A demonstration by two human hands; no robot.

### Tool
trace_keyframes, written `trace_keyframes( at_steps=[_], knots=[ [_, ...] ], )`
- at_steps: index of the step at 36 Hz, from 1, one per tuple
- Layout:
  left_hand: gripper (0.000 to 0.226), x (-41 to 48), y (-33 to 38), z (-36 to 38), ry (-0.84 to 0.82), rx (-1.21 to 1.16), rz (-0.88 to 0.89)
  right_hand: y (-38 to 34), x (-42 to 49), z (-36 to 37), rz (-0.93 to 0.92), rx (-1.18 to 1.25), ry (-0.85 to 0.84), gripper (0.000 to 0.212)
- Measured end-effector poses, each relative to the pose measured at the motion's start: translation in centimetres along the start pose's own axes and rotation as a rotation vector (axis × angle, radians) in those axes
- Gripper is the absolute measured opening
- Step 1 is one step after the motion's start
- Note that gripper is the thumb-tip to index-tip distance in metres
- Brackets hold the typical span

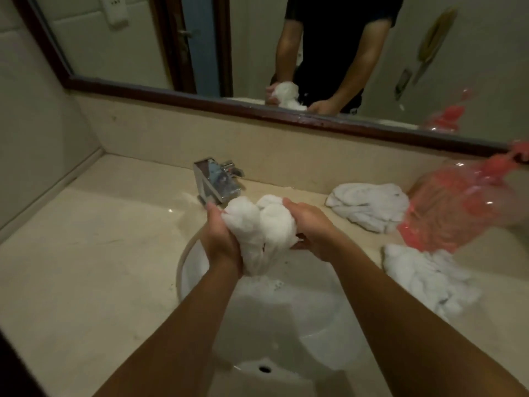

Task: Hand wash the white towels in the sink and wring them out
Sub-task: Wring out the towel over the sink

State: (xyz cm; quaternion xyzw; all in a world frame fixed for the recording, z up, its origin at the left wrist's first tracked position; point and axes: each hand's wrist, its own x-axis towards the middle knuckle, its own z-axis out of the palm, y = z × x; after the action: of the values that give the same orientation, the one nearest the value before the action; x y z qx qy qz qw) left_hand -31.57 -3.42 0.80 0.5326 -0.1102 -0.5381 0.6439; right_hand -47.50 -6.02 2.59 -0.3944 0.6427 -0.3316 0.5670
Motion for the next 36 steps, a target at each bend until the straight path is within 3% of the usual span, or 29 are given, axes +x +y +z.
trace_keyframes(
  at_steps=[4,10,15,23,30,34,36],
  knots=[
    [0.042,-3.7,4.0,3.9,-0.092,0.190,0.152,-3.6,-3.9,-4.2,-0.250,0.022,0.112,0.024],
    [0.047,-8.3,9.9,8.6,-0.289,0.628,0.438,-11.7,-9.1,-7.7,-0.573,0.096,0.251,0.020],
    [0.052,-11.4,13.1,12.1,-0.345,0.664,0.449,-18.3,-12.6,-8.2,-0.739,0.089,0.313,0.019],
    [0.071,-14.3,18.0,15.0,-0.479,0.782,0.226,-24.9,-14.8,-9.1,-0.739,0.184,0.364,0.009],
    [0.103,-15.5,20.6,19.4,-0.548,0.673,0.483,-30.1,-16.5,-8.9,-0.686,0.428,0.229,0.018],
    [0.078,-16.5,22.5,22.2,-0.557,0.525,0.475,-32.6,-17.3,-8.9,-0.686,0.538,0.177,0.015],
    [0.077,-16.8,23.5,23.3,-0.576,0.470,0.532,-33.8,-17.9,-9.6,-0.708,0.536,0.201,0.014]
  ],
)
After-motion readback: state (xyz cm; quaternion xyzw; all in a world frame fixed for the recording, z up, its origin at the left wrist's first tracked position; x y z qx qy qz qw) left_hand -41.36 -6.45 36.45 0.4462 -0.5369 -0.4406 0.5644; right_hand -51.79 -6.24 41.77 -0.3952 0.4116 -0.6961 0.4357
